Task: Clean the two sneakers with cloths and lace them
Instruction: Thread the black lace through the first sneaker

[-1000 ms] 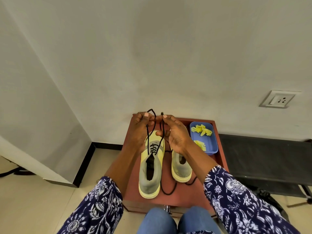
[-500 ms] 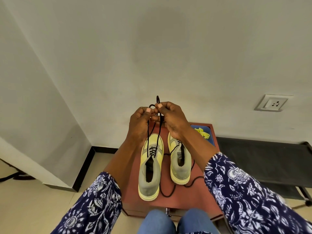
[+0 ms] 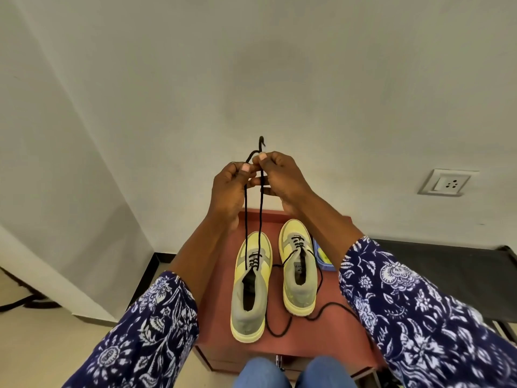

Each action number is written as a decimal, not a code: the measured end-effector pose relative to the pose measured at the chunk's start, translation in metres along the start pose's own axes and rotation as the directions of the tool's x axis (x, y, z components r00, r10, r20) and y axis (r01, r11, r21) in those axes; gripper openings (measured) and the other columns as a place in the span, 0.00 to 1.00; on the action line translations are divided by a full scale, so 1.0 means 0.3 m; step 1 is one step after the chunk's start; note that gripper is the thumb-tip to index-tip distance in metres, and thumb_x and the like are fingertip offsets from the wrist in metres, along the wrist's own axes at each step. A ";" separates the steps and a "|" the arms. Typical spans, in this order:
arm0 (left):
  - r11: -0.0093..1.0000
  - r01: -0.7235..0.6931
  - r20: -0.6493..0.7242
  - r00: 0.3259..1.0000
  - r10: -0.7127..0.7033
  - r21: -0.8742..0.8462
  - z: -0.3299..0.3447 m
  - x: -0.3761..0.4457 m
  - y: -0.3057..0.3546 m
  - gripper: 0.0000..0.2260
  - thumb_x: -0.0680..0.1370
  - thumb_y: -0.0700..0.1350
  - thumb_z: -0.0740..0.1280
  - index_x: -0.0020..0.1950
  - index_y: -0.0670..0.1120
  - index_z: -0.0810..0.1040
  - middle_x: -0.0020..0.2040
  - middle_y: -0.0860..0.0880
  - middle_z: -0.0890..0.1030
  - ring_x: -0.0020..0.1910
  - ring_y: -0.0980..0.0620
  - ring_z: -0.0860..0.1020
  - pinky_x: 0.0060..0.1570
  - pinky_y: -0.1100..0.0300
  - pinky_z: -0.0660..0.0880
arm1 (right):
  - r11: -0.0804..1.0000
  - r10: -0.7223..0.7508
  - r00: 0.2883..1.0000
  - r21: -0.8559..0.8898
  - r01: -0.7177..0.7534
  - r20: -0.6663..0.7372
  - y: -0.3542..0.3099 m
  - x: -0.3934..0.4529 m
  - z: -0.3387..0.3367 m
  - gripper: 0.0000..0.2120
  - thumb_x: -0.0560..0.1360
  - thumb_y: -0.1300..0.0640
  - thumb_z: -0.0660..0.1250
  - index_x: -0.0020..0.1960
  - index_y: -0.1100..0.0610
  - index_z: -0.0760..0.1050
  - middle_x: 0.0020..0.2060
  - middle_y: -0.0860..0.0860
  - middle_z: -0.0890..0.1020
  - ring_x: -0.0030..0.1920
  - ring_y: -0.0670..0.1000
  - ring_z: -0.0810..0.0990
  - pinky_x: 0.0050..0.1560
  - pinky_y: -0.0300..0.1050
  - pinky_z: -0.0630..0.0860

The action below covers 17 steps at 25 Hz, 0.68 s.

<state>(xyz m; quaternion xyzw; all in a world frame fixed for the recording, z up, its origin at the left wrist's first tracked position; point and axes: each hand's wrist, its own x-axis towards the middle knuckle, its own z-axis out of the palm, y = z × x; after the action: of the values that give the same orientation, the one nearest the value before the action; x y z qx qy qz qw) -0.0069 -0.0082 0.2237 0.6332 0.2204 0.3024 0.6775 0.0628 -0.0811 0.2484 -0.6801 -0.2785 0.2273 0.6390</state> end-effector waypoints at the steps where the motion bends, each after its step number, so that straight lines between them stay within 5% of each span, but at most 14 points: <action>1: 1.000 -0.007 -0.002 1.000 0.007 -0.003 0.001 0.005 0.015 0.08 0.80 0.45 0.59 0.45 0.49 0.77 0.44 0.54 0.81 0.45 0.56 0.80 0.55 0.57 0.73 | 1.000 -0.012 1.000 -0.006 0.012 -0.001 -0.017 0.005 0.001 0.10 0.81 0.55 0.55 0.49 0.57 0.73 0.45 0.51 0.79 0.38 0.46 0.79 0.40 0.38 0.73; 6: 0.998 -0.056 -0.030 0.998 0.056 -0.003 0.007 0.019 0.083 0.08 0.79 0.45 0.61 0.43 0.50 0.77 0.44 0.50 0.80 0.46 0.52 0.77 0.57 0.55 0.73 | 0.999 -0.048 0.999 -0.026 0.048 -0.020 -0.087 0.018 0.007 0.11 0.80 0.56 0.56 0.54 0.60 0.75 0.41 0.49 0.79 0.38 0.47 0.78 0.38 0.37 0.73; 12: 0.992 -0.122 -0.039 0.992 0.124 0.039 0.015 0.020 0.149 0.09 0.80 0.44 0.60 0.42 0.50 0.77 0.40 0.48 0.78 0.43 0.52 0.76 0.54 0.56 0.74 | 0.992 -0.120 0.992 -0.043 0.118 -0.050 -0.151 0.011 0.010 0.09 0.80 0.55 0.57 0.48 0.58 0.74 0.39 0.49 0.78 0.39 0.48 0.78 0.40 0.39 0.75; 17: 0.987 -0.144 -0.065 0.987 0.149 0.072 0.031 0.014 0.193 0.08 0.80 0.44 0.59 0.44 0.49 0.76 0.45 0.48 0.79 0.45 0.52 0.77 0.53 0.55 0.74 | 0.984 -0.157 0.982 -0.101 0.146 -0.105 -0.188 0.010 0.016 0.10 0.79 0.54 0.58 0.51 0.60 0.74 0.44 0.52 0.79 0.48 0.54 0.80 0.50 0.48 0.77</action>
<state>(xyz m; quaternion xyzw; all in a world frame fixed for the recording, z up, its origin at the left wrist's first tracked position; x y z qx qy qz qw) -0.0051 -0.0110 0.2824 0.6590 0.2067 0.3659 0.6238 0.0570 -0.0740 0.3043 -0.6976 -0.3033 0.1260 0.6368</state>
